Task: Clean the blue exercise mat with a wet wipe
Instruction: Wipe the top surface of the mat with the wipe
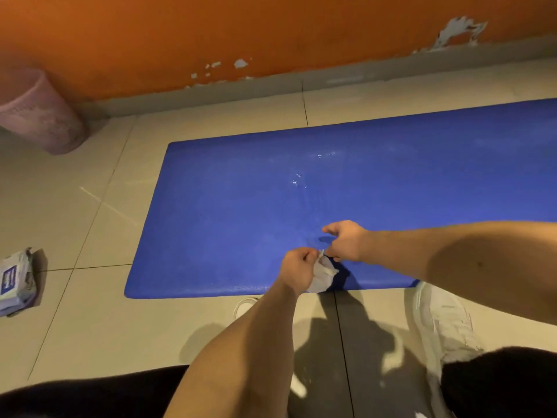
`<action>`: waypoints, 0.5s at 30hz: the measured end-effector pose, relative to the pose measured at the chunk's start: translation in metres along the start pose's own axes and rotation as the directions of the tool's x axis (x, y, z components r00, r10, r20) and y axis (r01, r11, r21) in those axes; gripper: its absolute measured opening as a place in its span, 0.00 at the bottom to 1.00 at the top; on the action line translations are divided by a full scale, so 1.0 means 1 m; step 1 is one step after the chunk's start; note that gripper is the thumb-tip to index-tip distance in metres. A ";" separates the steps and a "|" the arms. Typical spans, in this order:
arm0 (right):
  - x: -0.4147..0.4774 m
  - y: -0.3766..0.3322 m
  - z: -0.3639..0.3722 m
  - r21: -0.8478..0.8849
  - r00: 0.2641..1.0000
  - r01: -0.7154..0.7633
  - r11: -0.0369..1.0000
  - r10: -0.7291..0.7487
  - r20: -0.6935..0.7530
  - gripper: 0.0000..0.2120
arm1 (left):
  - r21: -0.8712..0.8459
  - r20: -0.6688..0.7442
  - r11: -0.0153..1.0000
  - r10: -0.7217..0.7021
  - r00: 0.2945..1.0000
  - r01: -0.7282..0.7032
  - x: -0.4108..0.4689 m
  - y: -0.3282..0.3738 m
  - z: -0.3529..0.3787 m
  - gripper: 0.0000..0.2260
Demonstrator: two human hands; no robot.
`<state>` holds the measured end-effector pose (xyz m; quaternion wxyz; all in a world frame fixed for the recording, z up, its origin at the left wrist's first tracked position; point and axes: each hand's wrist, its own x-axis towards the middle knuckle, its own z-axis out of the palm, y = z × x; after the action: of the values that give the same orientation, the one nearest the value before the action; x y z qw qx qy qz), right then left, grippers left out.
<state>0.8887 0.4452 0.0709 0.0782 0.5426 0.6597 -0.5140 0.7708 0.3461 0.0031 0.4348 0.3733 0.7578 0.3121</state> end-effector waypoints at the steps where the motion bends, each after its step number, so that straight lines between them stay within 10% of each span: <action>1: 0.002 0.001 0.004 0.060 0.999 -0.023 0.998 0.021 0.027 0.32 | -0.037 -0.006 0.999 -0.015 1.000 0.015 0.000 0.000 0.001 0.11; 5: 0.019 0.018 0.015 0.238 0.995 -0.067 0.969 0.048 0.086 0.31 | -0.125 0.037 0.986 -0.103 0.994 0.107 -0.002 -0.002 0.001 0.11; 15: 0.053 0.028 0.014 0.017 0.983 0.115 0.993 -0.117 0.143 0.04 | -0.138 -0.062 0.964 -0.239 0.969 0.228 0.008 -0.002 0.005 0.07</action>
<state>0.8834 0.4652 0.0127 0.0933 0.4650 0.6807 -0.5583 0.7718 0.3525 -0.0036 0.4620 0.2396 0.7910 0.3218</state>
